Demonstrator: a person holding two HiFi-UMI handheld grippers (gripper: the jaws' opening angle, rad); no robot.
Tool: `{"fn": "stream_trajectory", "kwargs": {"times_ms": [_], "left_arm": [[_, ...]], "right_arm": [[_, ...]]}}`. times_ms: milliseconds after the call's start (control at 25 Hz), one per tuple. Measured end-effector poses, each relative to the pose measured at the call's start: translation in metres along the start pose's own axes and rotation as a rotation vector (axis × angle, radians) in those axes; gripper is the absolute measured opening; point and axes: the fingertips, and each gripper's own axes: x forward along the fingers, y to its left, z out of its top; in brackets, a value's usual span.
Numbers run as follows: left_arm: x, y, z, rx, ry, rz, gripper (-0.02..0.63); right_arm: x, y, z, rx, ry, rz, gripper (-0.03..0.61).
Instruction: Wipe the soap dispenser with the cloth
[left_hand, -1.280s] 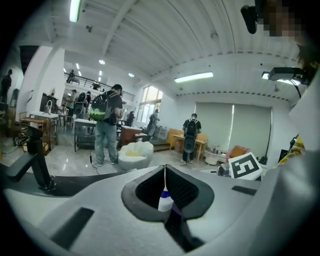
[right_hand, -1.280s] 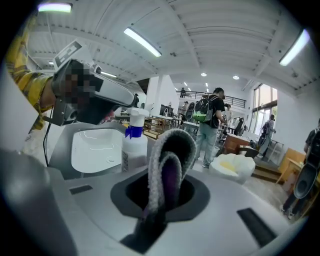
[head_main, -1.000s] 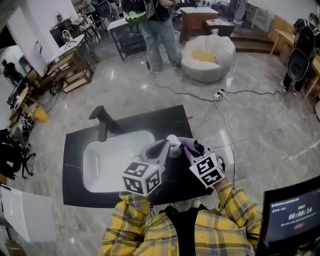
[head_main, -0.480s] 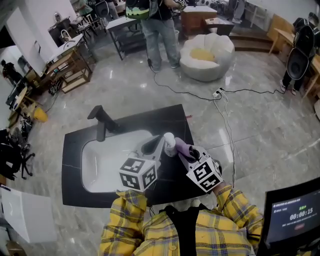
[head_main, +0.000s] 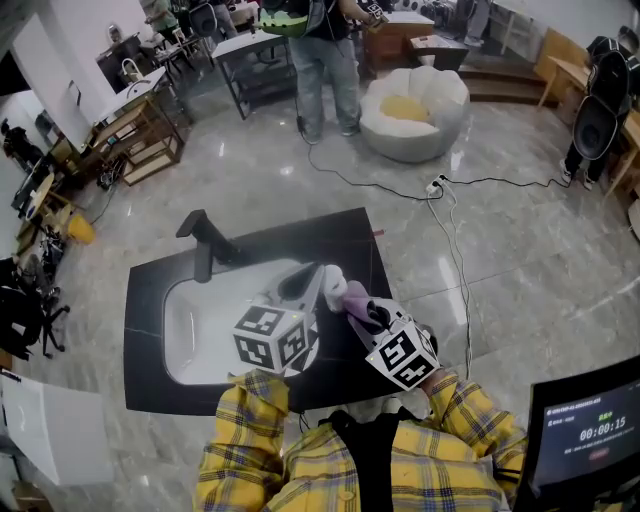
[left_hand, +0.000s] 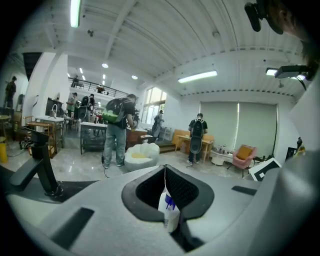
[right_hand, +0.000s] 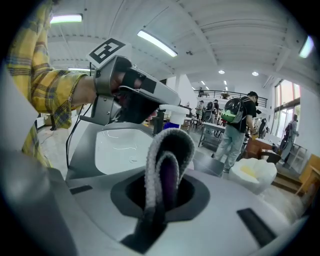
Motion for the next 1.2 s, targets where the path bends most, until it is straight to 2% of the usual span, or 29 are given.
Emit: {"fn": "stream_trajectory", "kwargs": {"times_ms": [320,720,880,1040,1120,1200], "left_arm": [[0.004,0.004,0.003,0.023,-0.009,-0.057,0.006],[0.008,0.002,0.006,0.088,-0.015,-0.181,0.006],[0.009,0.001,0.008,0.113,-0.003,-0.196,0.006],[0.01,0.0,0.023,0.129,-0.029,-0.198,0.006],[0.015,-0.003,0.022,0.167,-0.003,-0.206,0.006],[0.019,-0.005,0.015,0.203,0.036,-0.209,0.006]], "right_arm": [[0.006,0.013,0.004,-0.013,0.001,0.037,0.048],[0.004,0.019,0.006,-0.037,-0.003,0.053,0.048],[-0.011,0.005,0.008,-0.071,-0.018,0.005,0.048],[-0.028,-0.019,0.018,-0.034,-0.081,-0.102,0.048],[-0.035,-0.027,0.028,-0.036,-0.128,-0.159,0.048],[-0.041,-0.026,0.043,-0.081,-0.189,-0.202,0.048]]}}
